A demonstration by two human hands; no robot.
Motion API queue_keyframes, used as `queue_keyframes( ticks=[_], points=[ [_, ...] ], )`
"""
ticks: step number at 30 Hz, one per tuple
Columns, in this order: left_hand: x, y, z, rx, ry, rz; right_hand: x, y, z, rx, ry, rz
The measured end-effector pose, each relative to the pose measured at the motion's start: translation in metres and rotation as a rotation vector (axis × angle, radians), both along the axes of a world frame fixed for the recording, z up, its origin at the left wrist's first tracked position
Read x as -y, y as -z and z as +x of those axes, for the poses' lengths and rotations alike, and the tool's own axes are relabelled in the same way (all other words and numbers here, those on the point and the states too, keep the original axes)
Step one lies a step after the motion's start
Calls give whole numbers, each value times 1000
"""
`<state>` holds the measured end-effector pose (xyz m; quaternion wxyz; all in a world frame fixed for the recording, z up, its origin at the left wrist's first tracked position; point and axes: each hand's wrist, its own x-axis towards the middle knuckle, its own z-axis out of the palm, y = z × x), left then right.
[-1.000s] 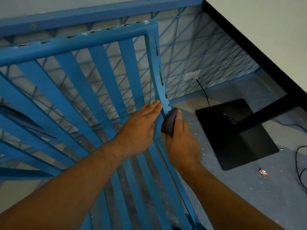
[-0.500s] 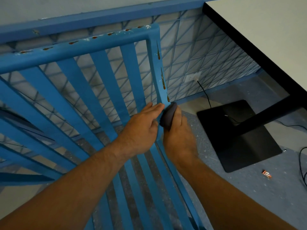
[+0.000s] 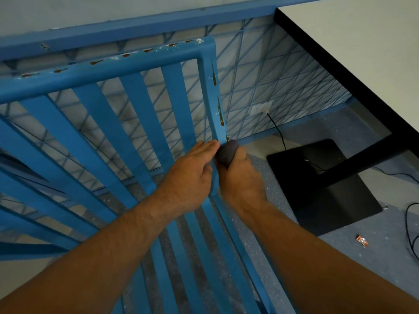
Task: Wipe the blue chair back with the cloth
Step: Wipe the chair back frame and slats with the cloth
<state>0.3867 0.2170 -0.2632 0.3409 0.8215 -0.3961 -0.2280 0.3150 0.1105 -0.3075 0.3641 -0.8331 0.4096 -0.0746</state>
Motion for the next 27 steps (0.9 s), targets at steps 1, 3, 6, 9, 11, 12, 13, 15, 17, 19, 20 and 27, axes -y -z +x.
queue_keyframes(
  ticks=[1, 3, 6, 9, 11, 12, 13, 15, 17, 19, 20, 27],
  points=[
    [0, -1, 1, -2, -6, -3, -3, 1, 5, 28, 4, -79],
    [-1, -3, 3, 2, -22, -8, -10, 4, 8, 67, 0, -212],
    [-1, -4, 8, 0, -29, -10, -15, 9, -7, 47, -62, -264],
    [1, -7, 11, -13, -31, -8, -14, 9, -27, 38, -132, -201],
    [2, -8, 11, -26, -29, -11, -10, 7, -30, 48, -116, -89],
    [2, -8, 12, -31, -29, -13, -7, 7, -26, 36, -90, -28],
    [1, -9, 12, -35, -30, -14, -3, 5, -21, 13, -62, 21],
    [1, -8, 14, -38, -38, -18, 5, 0, -8, -27, -29, 64],
    [1, -7, 17, -37, -54, -30, 8, -3, 5, -21, -35, 31],
    [1, -8, 18, -31, -69, -41, 3, -3, 15, 31, -36, -62],
    [1, -8, 18, -28, -76, -47, -1, -2, 18, 65, -29, -130],
    [1, -16, 26, 80, -92, -64, -8, 7, -4, 108, -32, -132]
  ],
)
